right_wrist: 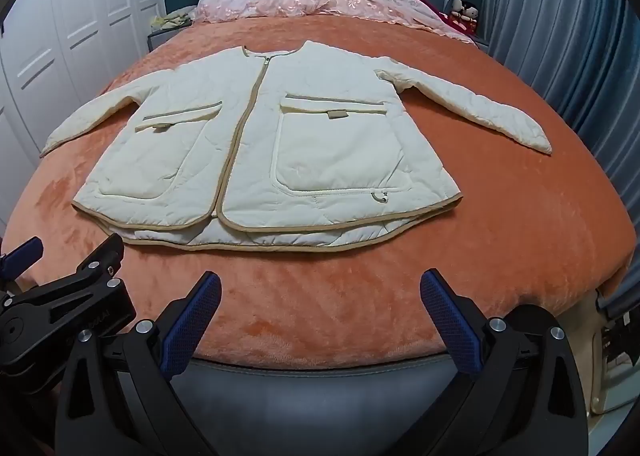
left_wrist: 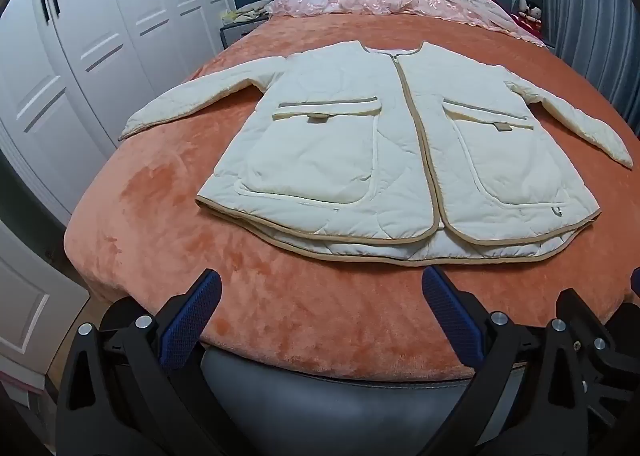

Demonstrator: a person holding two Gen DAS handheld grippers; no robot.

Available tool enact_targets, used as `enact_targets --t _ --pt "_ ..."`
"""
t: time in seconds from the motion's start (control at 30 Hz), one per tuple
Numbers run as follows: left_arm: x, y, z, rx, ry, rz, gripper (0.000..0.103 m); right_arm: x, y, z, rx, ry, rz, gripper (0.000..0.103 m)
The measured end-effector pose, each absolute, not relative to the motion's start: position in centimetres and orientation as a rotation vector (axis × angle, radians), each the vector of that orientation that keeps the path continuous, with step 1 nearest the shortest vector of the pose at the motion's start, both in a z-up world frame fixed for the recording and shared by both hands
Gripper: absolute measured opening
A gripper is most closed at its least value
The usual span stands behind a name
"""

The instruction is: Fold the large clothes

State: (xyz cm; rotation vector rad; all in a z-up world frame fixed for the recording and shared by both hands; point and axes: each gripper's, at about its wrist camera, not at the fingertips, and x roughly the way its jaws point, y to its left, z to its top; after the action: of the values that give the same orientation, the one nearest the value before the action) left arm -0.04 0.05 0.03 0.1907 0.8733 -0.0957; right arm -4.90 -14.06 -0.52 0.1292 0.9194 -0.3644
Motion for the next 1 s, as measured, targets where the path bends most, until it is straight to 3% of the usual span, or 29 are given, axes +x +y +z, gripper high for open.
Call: enact_targets --t 1.0 --pt "-0.5 1.3 0.6 0.172 0.874 -0.093 0.098 -5.1 -13.5 -0.2 0.105 0.908 -0.366 0.098"
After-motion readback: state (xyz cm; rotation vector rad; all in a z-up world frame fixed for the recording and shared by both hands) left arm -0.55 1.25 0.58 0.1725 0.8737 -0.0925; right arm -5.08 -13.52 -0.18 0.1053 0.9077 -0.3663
